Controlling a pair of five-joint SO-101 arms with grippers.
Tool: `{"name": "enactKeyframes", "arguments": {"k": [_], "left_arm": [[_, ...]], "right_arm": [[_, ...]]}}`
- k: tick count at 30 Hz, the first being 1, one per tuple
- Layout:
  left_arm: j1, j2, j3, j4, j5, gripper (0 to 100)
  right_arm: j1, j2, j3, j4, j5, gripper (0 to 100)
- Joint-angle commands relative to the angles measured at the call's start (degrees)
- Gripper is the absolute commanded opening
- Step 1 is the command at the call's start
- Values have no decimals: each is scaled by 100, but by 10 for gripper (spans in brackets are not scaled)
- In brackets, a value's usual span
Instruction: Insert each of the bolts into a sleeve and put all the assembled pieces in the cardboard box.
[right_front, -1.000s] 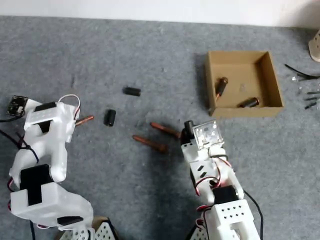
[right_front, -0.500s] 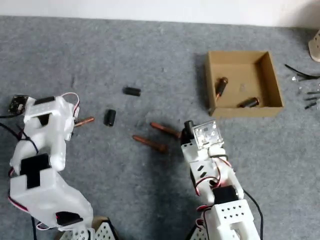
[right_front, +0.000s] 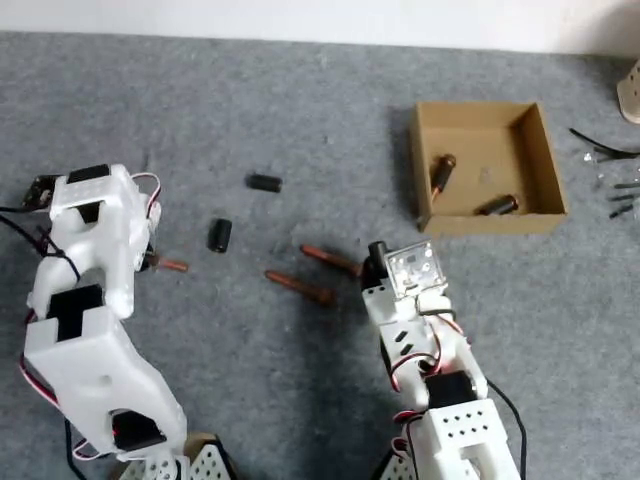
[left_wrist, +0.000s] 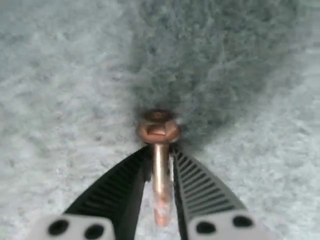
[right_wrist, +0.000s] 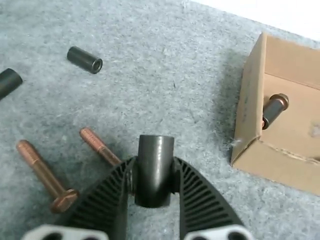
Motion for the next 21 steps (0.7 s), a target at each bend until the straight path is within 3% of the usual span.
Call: {"name": "enactKeyframes", "arguments": {"k": [1, 7, 14, 21], "left_arm": [[-57, -4, -57, 193, -369, 4], [171, -620, -681, 229, -1459, 4], [840, -2387, -1015, 193, -2857, 4], [1473, -3793, -769, 193, -3332, 4]], "right_arm": [[66, -101, -31, -259, 70, 5], [66, -101, -31, -259, 70, 5], [-66, -101, -31, -259, 79, 5], [-189, -101, -31, -347, 79, 5]]}}
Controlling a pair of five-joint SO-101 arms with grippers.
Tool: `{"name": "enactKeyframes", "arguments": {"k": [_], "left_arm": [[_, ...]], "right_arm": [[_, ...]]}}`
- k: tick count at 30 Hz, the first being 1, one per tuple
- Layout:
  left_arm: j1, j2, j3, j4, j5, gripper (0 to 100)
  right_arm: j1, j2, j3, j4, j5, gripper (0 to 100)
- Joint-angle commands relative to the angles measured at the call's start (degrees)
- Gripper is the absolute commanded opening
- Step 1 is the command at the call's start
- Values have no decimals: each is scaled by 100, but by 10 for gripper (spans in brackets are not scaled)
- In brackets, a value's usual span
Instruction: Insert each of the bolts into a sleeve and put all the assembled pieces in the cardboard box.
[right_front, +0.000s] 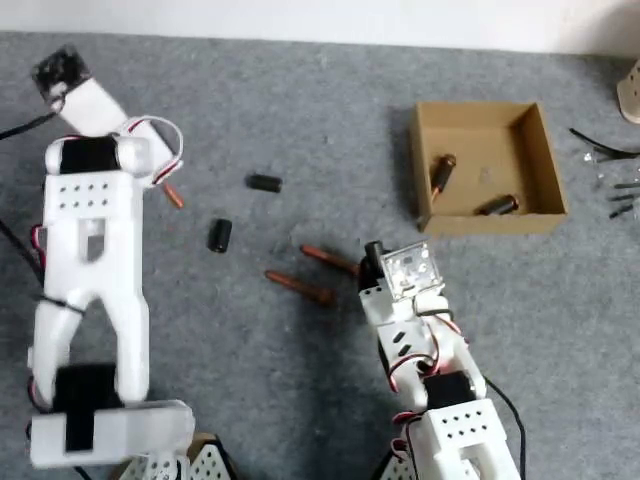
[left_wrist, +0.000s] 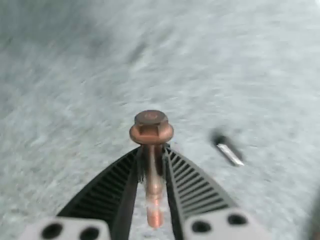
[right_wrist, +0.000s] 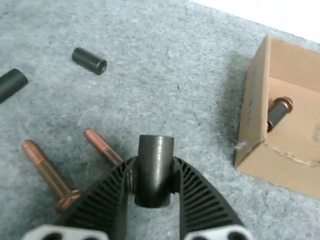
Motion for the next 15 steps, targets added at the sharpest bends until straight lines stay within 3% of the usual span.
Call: {"name": "enactKeyframes", "arguments": {"k": [1, 7, 15], "left_arm": [[391, -901, 40, 9, -105, 4], [989, -2123, 1200, -114, -105, 4], [1086, -4321, 3495, -1486, -97, 5]], "right_arm": [[-75, -101, -13, -391, 62, 5], [-75, -127, 295, -954, 62, 5], [-75, -127, 356, -1095, 62, 5]]}}
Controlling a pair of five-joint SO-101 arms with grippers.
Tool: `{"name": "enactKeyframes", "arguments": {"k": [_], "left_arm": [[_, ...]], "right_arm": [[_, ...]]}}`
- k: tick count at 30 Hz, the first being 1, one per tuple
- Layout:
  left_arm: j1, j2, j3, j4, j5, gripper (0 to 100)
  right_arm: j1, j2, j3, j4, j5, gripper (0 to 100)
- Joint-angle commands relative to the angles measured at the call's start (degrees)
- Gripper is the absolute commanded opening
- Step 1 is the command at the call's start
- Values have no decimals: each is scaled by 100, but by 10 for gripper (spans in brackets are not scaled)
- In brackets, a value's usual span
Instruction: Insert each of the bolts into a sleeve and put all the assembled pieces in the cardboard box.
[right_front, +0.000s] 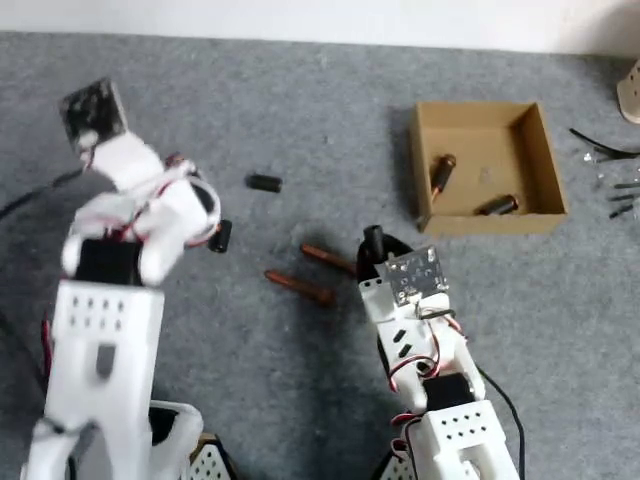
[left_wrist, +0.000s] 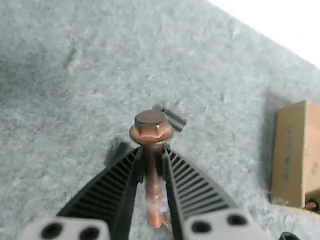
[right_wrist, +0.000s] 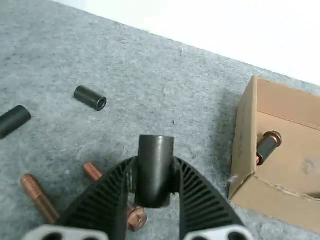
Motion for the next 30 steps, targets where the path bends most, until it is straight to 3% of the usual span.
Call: {"name": "enactKeyframes", "arguments": {"k": [1, 7, 13, 22, 27, 30], "left_arm": [[101, -1156, 945, -686, -35, 5], [207, -2387, 2580, -1881, -35, 6], [1068, -3213, 3969, -2892, -35, 7], [1473, -4101, 5182, -5020, -35, 7], [1481, -4163, 5490, -5600, 88, 6], [1534, -4207, 5991, -6136, 914, 6]], "right_arm": [[-66, -84, 163, -233, 62, 5], [-462, -84, 163, -233, 62, 5], [-558, -84, 171, -233, 62, 5], [-673, -84, 171, -224, 79, 5], [-1103, -92, 488, -233, 914, 5], [-1411, -92, 611, -233, 1266, 5]]}}
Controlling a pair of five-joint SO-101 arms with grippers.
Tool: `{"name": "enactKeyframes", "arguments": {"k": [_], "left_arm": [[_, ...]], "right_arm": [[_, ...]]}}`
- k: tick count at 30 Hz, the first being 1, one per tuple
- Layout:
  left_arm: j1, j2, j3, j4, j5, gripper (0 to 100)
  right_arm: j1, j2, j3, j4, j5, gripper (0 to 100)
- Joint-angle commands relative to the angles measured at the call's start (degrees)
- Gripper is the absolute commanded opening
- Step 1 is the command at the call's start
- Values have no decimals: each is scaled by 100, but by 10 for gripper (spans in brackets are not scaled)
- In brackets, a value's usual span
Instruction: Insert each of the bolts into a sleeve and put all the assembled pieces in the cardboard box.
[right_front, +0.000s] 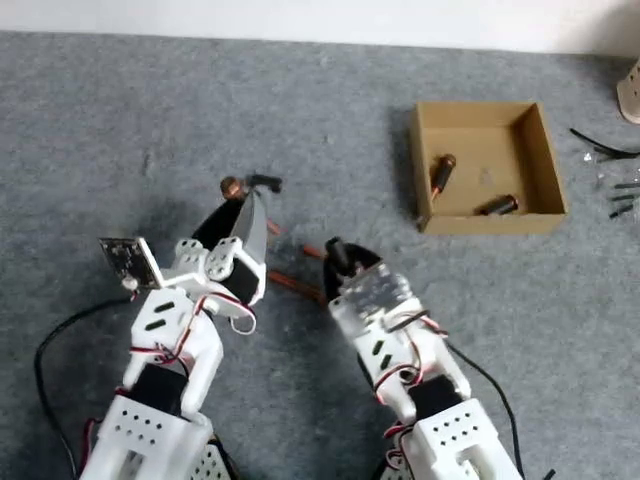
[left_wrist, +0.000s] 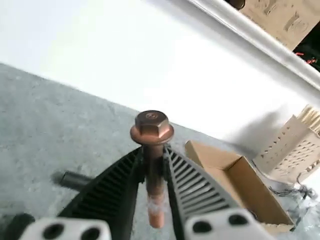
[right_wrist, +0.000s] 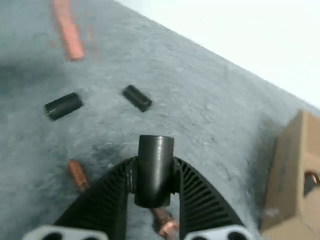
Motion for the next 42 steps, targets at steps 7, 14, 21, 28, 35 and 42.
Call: {"name": "enactKeyframes", "arguments": {"k": [7, 14, 21, 28, 35, 42], "left_arm": [[664, -145, 620, -888, 958, 6], [901, -145, 646, -888, 932, 6], [901, -145, 655, -615, 923, 6], [848, -101, 655, -580, 932, 6], [549, -92, 655, -431, 958, 6], [796, -92, 655, -246, 958, 6]], "right_arm": [[-338, -92, 611, -233, 431, 5], [-338, -92, 620, -233, 448, 5], [-312, -92, 611, -233, 448, 5], [-312, -92, 611, -233, 448, 5], [-312, -92, 593, -233, 448, 5], [-347, -101, 593, -233, 448, 5]]}}
